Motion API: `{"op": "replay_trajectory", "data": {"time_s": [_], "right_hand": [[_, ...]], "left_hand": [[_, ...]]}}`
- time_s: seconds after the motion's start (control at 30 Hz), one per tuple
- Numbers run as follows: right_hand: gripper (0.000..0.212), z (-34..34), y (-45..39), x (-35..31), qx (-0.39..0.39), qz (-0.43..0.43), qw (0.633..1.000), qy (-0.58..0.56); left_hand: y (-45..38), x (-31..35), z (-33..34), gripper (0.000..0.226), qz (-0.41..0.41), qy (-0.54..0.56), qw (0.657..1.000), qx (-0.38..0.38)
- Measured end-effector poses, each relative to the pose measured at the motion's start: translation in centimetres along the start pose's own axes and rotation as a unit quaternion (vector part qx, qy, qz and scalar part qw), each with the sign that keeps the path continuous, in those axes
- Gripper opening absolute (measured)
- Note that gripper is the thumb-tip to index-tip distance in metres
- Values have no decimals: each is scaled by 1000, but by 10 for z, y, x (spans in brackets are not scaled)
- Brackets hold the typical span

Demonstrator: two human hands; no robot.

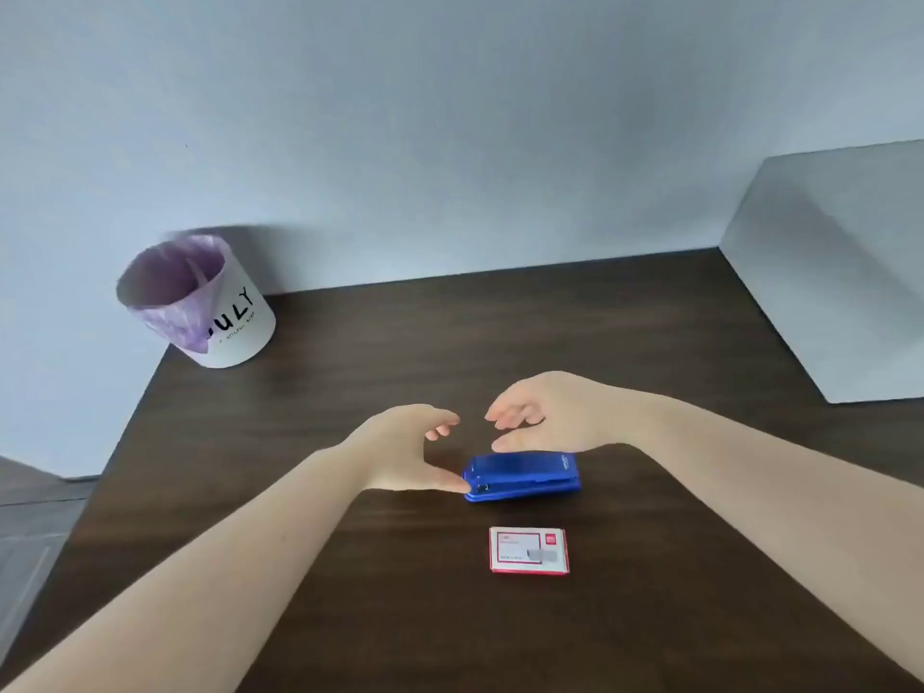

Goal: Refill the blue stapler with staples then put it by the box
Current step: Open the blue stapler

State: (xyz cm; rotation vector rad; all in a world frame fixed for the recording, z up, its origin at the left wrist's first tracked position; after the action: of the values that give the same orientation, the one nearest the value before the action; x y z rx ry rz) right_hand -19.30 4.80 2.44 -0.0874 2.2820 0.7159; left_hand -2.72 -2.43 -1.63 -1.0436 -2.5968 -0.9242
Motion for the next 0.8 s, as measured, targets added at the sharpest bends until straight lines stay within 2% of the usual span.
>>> {"op": "replay_trajectory", "data": {"time_s": [0.07,0.13,0.3,0.47,0.63,0.8], "right_hand": [[48,14,-7,4,-15,-13,998,52],[46,30,-10,6,-3,-38,993,110],[30,56,-24,23,109,-108,973,170],[21,64,-28,34,189,-139,961,148],[26,66,-3,28,297,-161,934,115],[26,68,19,28,329,-155,931,15]], "left_hand": [[-5,-4,18,84,1,14,1000,6],[-10,-8,36,79,16,24,999,40],[-24,-10,60,55,95,50,983,151],[-21,-8,73,43,121,83,966,214],[-5,-4,84,24,115,59,956,263],[9,0,92,23,94,33,955,279]]}}
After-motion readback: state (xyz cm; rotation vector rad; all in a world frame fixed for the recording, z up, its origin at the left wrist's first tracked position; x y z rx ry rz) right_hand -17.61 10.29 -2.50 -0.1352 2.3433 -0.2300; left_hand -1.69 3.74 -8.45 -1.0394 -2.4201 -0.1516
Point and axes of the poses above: each hand's wrist, its own y-axis away from the middle knuckle, its own z-axis out of the palm, x = y × z, the point moved 4 cm from there along -y, towards the middle knuckle, and after that the axes turned 5 degrees about -x, right-handed, at the moved point
